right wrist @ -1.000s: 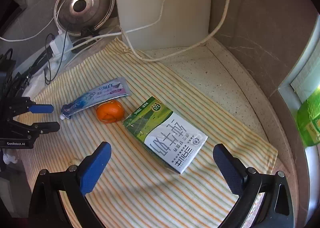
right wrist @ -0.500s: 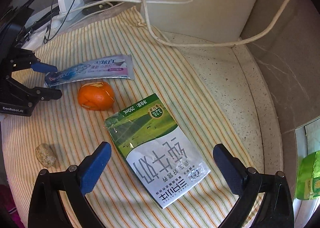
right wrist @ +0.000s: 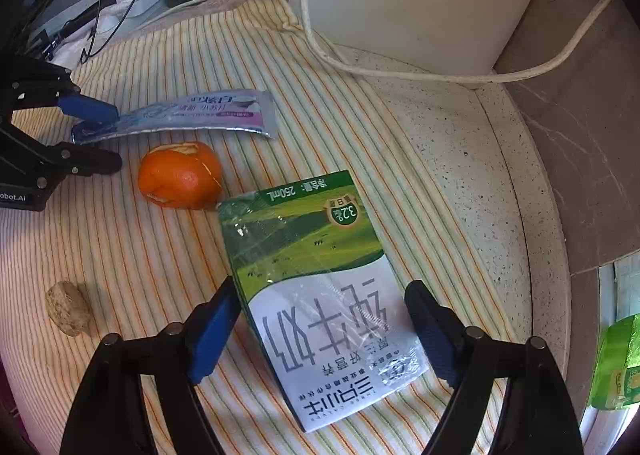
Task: Collect trash
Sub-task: 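Grasp the toothpaste tube with the left gripper while the right gripper grasps the green milk carton, then lift the toothpaste tube and milk carton and carry both down over the blue basket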
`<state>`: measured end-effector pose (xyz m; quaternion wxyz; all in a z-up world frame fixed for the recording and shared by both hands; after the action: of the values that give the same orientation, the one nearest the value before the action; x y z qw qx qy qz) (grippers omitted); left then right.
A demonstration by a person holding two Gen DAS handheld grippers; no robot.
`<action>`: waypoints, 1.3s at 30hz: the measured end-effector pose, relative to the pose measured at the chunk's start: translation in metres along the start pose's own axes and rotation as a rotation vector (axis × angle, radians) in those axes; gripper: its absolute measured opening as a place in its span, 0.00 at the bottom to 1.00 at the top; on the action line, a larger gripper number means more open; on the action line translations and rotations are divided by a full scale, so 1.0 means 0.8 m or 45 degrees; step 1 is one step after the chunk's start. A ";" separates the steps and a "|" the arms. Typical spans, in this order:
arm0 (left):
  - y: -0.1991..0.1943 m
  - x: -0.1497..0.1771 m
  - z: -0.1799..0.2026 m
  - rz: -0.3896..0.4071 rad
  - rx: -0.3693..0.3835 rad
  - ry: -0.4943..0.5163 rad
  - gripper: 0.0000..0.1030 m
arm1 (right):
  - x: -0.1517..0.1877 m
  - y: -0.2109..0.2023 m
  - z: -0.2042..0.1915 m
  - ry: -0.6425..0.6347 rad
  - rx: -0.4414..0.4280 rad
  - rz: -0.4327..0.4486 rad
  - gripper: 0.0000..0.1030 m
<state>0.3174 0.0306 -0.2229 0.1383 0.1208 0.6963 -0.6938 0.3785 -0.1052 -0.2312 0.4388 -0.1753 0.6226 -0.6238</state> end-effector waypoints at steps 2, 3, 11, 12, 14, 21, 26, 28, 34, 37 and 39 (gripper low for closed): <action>-0.009 0.005 -0.006 0.018 0.014 -0.020 0.40 | 0.002 -0.006 0.000 0.030 -0.016 0.001 0.74; -0.011 0.005 -0.009 0.020 0.016 -0.030 0.38 | 0.003 -0.009 0.001 0.042 -0.025 0.002 0.73; -0.030 0.007 -0.027 0.080 0.054 -0.118 0.37 | 0.020 -0.026 0.003 0.173 -0.068 0.008 0.69; -0.033 0.011 -0.025 0.090 0.068 -0.132 0.37 | 0.022 -0.030 0.004 0.196 -0.078 0.016 0.69; -0.038 0.012 -0.032 0.113 0.100 -0.163 0.37 | 0.027 -0.038 0.005 0.244 -0.093 0.031 0.69; -0.073 0.039 -0.025 0.161 0.164 -0.182 0.36 | 0.041 -0.059 0.005 0.411 -0.145 0.097 0.68; -0.099 0.064 -0.021 0.206 0.189 -0.204 0.36 | 0.059 -0.072 -0.002 0.481 -0.155 0.132 0.68; -0.107 0.077 -0.019 0.217 0.193 -0.210 0.36 | 0.065 -0.080 -0.004 0.501 -0.155 0.150 0.68; -0.136 0.109 -0.025 0.266 0.198 -0.250 0.36 | 0.075 -0.104 -0.021 0.547 -0.181 0.204 0.68; -0.152 0.125 -0.028 0.291 0.192 -0.266 0.36 | 0.077 -0.117 -0.031 0.560 -0.197 0.231 0.68; -0.162 0.137 -0.029 0.304 0.184 -0.269 0.36 | 0.078 -0.126 -0.038 0.562 -0.200 0.248 0.68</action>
<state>0.1676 0.0504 -0.1415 0.2829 0.1387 0.6068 -0.7297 0.2877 -0.1501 -0.1629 0.3353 -0.0077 0.7639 -0.5513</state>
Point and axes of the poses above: each gripper's, at about its wrist camera, not at the fingertips, and y roughly the way its jaws point, z to its right, x to its underside, the point moved 10 cm from there along y, roughly the way its jaws point, and after that the axes turned 9 degrees about y, right-handed, at the moved point
